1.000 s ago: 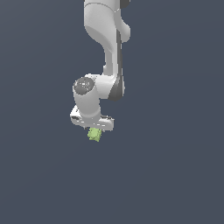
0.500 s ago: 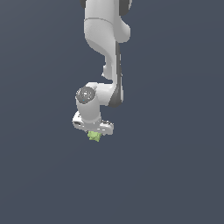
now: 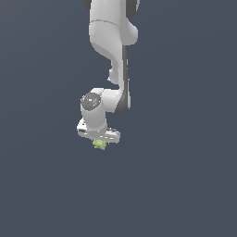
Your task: Pick up the object and move it to a goal position.
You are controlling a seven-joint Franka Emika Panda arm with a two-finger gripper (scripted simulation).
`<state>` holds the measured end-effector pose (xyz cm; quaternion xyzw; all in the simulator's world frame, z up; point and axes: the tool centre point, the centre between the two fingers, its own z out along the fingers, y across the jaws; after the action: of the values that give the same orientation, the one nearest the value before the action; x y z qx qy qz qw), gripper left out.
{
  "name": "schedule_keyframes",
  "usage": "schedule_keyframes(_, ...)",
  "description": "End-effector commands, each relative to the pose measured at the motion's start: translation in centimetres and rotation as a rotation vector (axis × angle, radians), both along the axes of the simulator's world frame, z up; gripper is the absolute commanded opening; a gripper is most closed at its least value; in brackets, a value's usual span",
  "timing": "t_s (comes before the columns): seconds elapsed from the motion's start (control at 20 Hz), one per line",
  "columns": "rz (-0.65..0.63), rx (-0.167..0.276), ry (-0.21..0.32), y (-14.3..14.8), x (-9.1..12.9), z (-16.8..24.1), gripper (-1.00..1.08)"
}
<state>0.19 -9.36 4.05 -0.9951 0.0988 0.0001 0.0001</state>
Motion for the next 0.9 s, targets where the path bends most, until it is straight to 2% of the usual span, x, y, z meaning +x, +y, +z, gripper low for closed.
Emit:
schedule_keyframes(0.0,0.0,0.0,0.0,0.0,0.0,-0.1,-1.0)
schedule_keyframes(0.45,0.001,0.001,-0.001,-0.1,0.1,1.5,-1.0)
schedule_keyframes(0.85,0.001,0.001,0.0,-0.7,0.2,7.2,-1.0)
